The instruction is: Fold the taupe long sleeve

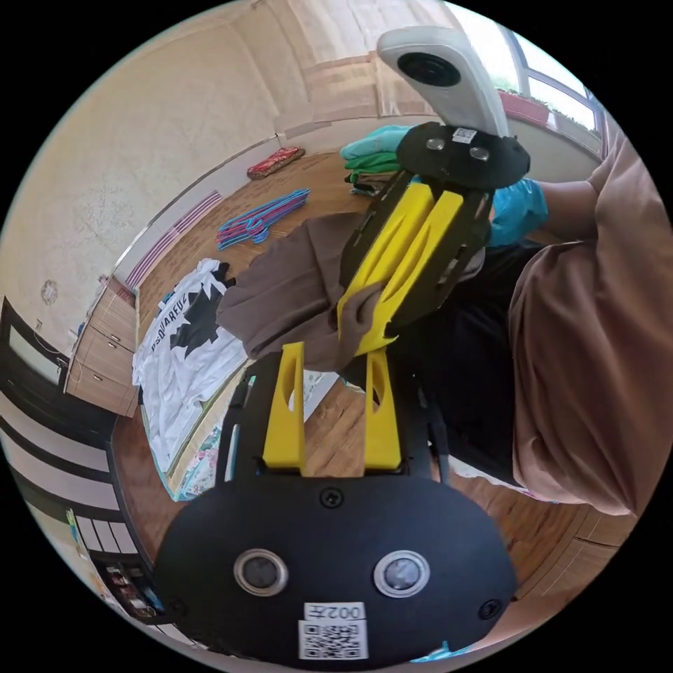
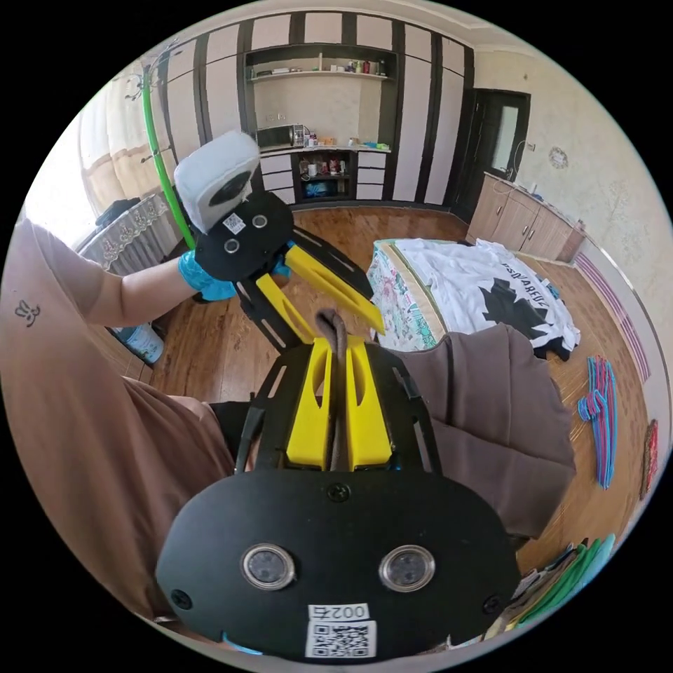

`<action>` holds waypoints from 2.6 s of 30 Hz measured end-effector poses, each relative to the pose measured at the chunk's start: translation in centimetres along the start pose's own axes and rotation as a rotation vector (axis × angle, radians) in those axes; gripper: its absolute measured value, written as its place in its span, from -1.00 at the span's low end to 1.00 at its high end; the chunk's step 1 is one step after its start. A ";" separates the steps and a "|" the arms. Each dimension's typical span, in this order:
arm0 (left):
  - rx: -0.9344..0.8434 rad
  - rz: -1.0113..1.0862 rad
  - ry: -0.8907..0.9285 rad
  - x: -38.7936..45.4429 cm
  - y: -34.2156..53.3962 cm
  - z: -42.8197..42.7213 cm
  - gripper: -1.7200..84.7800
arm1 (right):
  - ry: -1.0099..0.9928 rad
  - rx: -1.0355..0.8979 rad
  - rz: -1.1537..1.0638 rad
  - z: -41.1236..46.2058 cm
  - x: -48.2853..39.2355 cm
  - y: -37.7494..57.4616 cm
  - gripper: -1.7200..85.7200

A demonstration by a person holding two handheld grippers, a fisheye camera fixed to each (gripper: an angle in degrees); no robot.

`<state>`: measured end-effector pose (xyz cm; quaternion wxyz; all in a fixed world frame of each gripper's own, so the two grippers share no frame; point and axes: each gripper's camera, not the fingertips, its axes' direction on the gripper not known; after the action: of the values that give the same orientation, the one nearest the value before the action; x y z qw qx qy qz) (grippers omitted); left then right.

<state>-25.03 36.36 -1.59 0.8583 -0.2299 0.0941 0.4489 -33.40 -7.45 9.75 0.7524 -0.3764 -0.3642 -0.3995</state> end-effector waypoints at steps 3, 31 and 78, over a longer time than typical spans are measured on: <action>0.024 0.052 -0.002 0.1 -0.2 0.6 -0.74 | -0.078 0.003 0.031 -0.4 1.9 -0.2 -0.90; 0.160 0.016 0.039 -2.9 0.8 0.6 -0.97 | 0.146 -0.081 0.170 -1.9 -0.5 5.8 -0.58; -0.014 -0.228 0.044 -5.5 -5.7 -1.1 -0.98 | 0.937 -0.322 0.542 -4.0 0.2 21.4 -0.96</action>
<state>-23.48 29.04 1.21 0.8999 -0.2550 0.0830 0.3440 -13.63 -2.45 2.21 0.8424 -0.3491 0.1838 -0.3671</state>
